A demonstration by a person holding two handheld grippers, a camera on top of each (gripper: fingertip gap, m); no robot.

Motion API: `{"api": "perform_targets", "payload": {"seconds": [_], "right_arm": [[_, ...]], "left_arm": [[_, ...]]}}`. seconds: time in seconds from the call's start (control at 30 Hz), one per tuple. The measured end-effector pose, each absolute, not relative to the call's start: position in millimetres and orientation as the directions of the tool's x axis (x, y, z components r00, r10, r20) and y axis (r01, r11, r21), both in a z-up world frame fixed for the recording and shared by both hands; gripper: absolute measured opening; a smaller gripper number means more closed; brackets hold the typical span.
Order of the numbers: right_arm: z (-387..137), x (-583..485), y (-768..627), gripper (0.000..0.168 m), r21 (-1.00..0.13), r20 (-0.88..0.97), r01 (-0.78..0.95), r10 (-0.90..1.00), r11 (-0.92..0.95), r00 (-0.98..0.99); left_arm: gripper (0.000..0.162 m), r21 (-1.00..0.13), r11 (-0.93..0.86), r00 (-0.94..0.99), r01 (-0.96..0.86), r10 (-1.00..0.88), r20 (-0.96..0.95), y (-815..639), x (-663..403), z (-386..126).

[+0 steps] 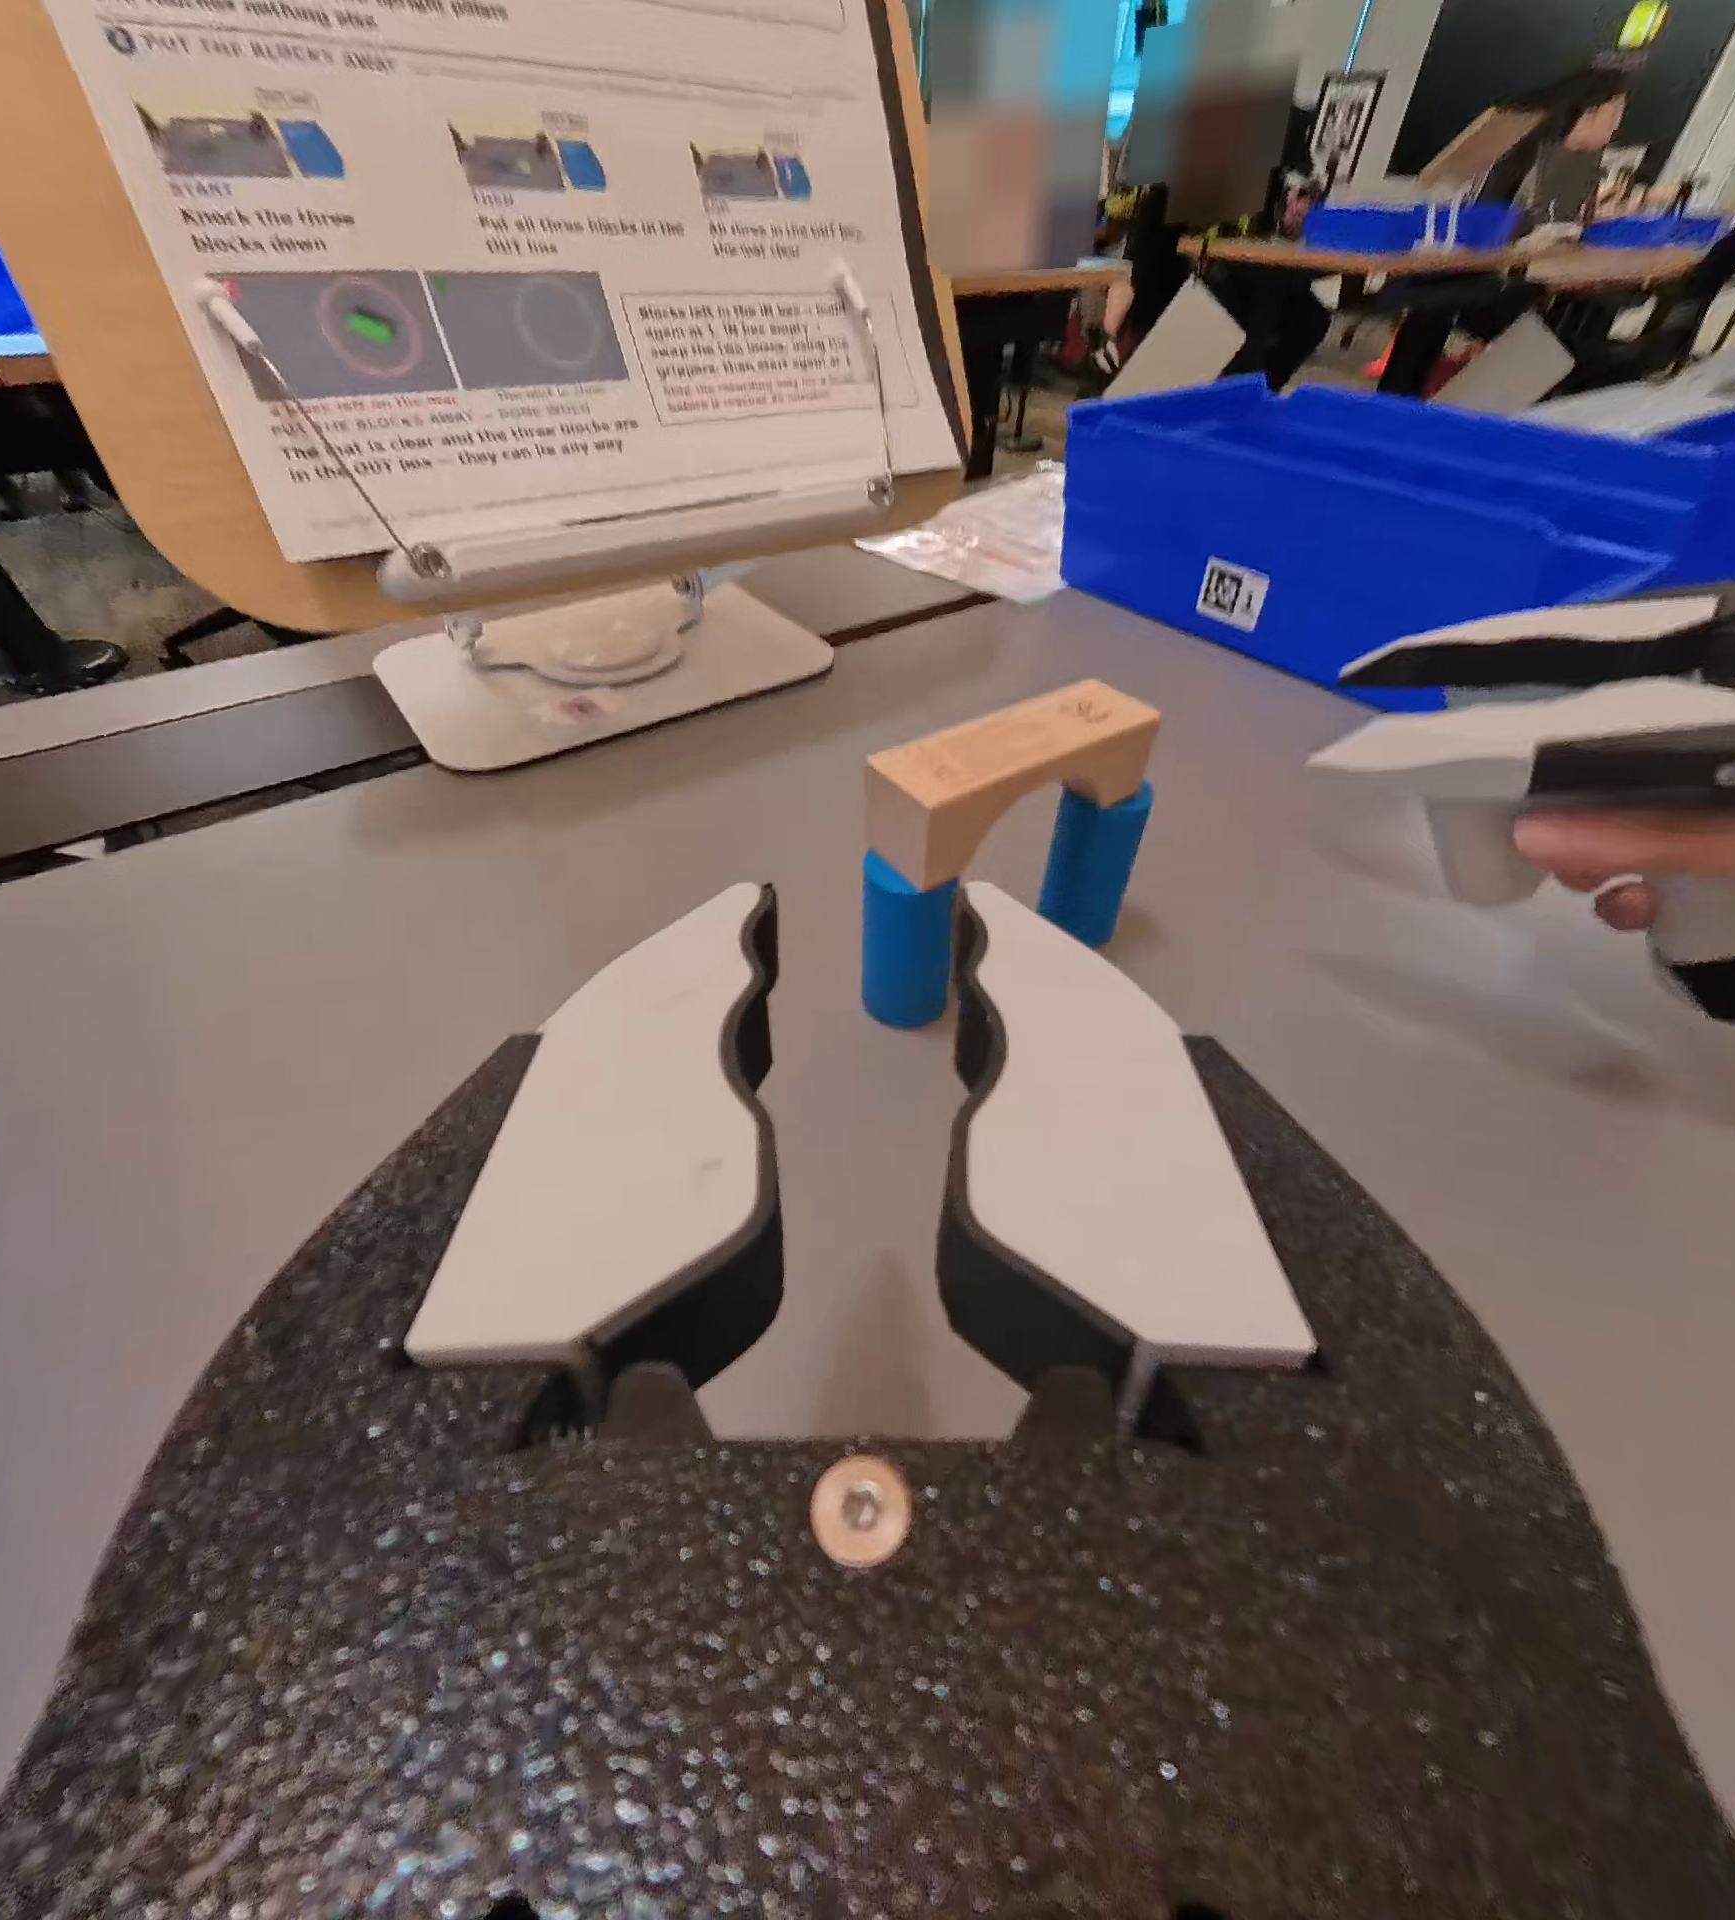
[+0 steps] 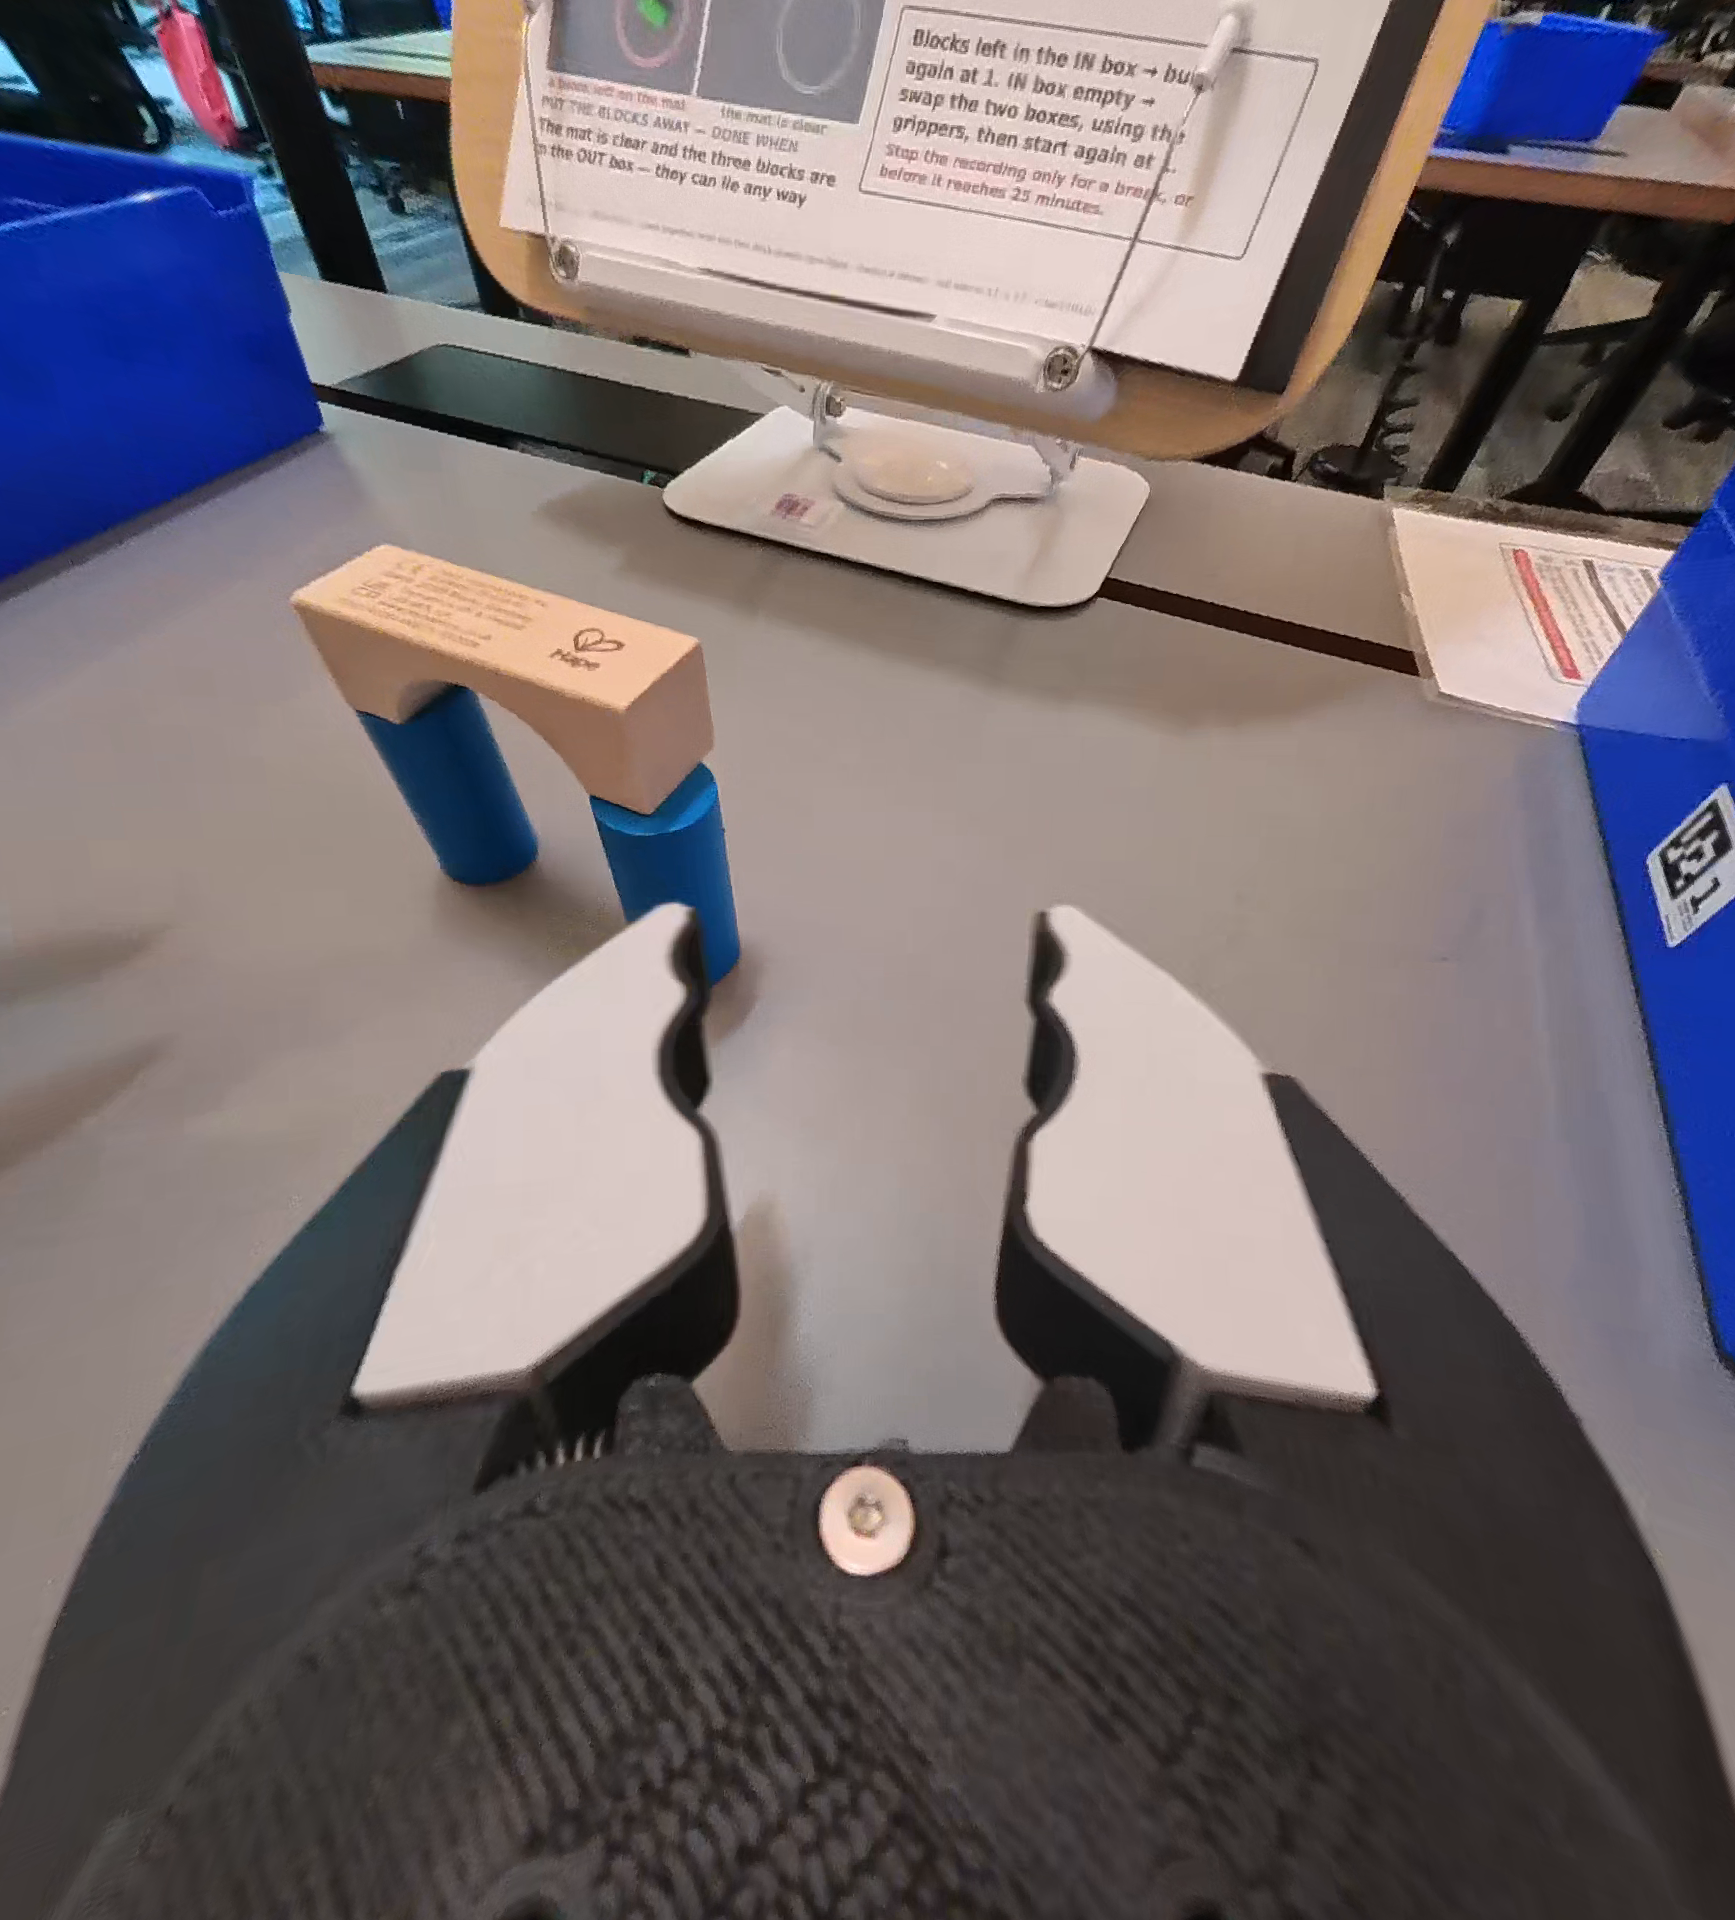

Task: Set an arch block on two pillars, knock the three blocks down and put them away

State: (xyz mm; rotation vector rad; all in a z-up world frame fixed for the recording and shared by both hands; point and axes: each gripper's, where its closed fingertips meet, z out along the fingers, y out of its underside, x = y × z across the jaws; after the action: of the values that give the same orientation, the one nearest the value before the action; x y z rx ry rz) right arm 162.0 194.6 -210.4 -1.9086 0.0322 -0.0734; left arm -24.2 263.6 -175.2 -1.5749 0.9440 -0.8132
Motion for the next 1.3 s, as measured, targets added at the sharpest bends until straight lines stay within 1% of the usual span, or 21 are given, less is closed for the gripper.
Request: {"api": "perform_targets", "payload": {"seconds": [0.07, 0.1, 0.13, 0.17, 0.23, 0.43, 0.63, 1.13, 1.23, 1.3], "right_arm": [[-216.0, 167.3, 191.4, 0.037, -0.937, 0.049, 0.011, -0.100, -0.349, 0.994], [-218.0, 172.2, 189.6, 0.021, -0.934, 0.061, 0.010, -0.133, -0.357, 0.989], [-219.6, 172.1, 188.4, 0.006, -0.932, 0.065, 0.013, -0.132, -0.361, 0.989], [-220.5, 172.3, 187.6, 0.000, -0.932, 0.055, 0.002, -0.138, -0.361, 0.989], [-225.2, 174.2, 186.6, 0.000, -0.922, 0.052, -0.012, -0.152, -0.388, 0.987], [-236.3, 186.9, 188.3, 0.000, -0.880, 0.112, 0.008, -0.190, -0.475, 0.975], [-239.2, 188.3, 201.3, 0.000, -0.868, 0.126, -0.002, -0.224, -0.496, 0.967], [-257.5, 194.4, 214.7, 0.000, -0.811, 0.210, -0.037, -0.350, -0.583, 0.913], [-263.0, 190.5, 215.7, 0.000, -0.800, 0.208, -0.050, -0.355, -0.598, 0.912], [-263.8, 187.8, 217.4, 0.000, -0.795, 0.233, -0.029, -0.350, -0.606, 0.907]], "left_arm": [[0.023, -0.979, -0.100, 0.454, -0.179, -0.891, 0.007, 258.9, -24.9, -184.0], [0.016, -0.980, -0.097, 0.462, -0.175, -0.887, 0.005, 258.6, -25.1, -185.5], [0.013, -0.980, -0.106, 0.469, -0.168, -0.883, 0.015, 258.6, -25.0, -184.9], [0.011, -0.981, -0.122, 0.468, -0.154, -0.883, 0.037, 257.7, -24.1, -182.4], [0.000, -0.983, -0.130, 0.440, -0.128, -0.896, 0.062, 252.8, -20.5, -174.7], [0.000, -0.980, -0.052, 0.419, -0.192, -0.907, -0.034, 251.8, -19.7, -167.7], [0.003, -0.974, -0.141, 0.423, -0.180, -0.904, 0.053, 256.3, -27.9, -167.9], [0.005, -0.971, -0.181, 0.441, -0.155, -0.893, 0.096, 272.3, -50.5, -157.1], [0.005, -0.972, -0.180, 0.445, -0.149, -0.890, 0.097, 274.8, -54.0, -155.1], [0.005, -0.973, -0.182, 0.449, -0.139, -0.888, 0.102, 276.3, -56.1, -153.6]]}}
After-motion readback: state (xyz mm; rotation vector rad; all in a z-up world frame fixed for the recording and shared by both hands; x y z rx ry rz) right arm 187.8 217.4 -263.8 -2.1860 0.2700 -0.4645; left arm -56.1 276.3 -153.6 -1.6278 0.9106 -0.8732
